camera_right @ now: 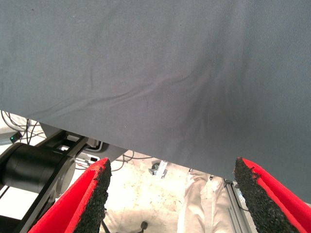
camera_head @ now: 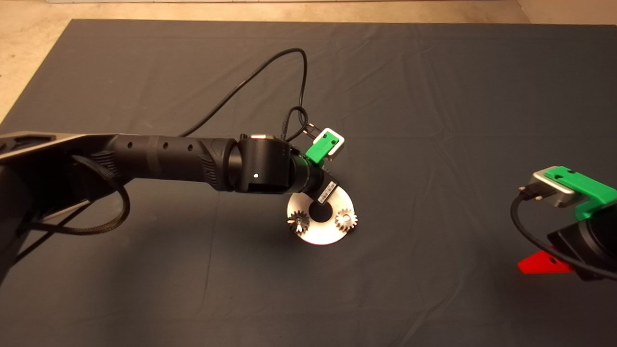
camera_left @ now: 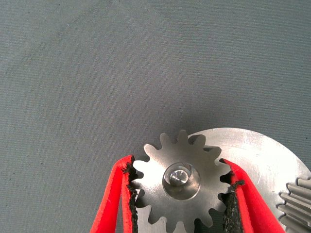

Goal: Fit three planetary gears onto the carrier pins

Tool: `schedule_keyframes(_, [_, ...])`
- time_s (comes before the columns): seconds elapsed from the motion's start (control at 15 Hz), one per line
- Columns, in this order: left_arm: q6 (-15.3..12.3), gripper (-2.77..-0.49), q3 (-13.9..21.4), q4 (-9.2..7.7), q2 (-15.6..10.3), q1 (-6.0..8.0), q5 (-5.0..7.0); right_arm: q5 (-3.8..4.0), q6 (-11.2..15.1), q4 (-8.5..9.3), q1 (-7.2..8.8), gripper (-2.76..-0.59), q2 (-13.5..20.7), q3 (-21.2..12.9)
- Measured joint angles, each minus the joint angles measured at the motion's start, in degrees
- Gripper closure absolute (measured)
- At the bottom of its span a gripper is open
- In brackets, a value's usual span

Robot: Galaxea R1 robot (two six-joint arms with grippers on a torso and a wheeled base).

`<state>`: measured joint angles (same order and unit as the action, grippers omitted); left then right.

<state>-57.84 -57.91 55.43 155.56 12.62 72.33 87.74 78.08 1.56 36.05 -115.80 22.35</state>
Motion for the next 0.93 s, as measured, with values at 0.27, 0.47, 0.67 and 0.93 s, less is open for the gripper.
schedule_keyframes(0.27, [0.0, -0.76, 0.0, -0.09, 0.0, 0.00, -0.04, 0.01, 0.0, 0.00, 0.00, -1.87, -0.1, 0.0])
schedule_keyframes(0.47, [0.1, -0.76, 0.0, -0.23, 0.0, 0.01, -0.04, 0.00, 0.0, 0.00, 0.00, -1.87, -0.1, 0.0])
schedule_keyframes(0.67, [0.1, -0.76, 0.0, -0.87, 0.0, 0.13, 0.02, 0.00, 0.0, 0.00, 0.00, -1.87, -0.1, 0.0])
schedule_keyframes(0.93, [0.1, -0.76, 0.0, -0.98, -0.1, 0.13, 0.00, 0.00, 0.0, 0.00, 0.00, -1.87, -0.1, 0.0])
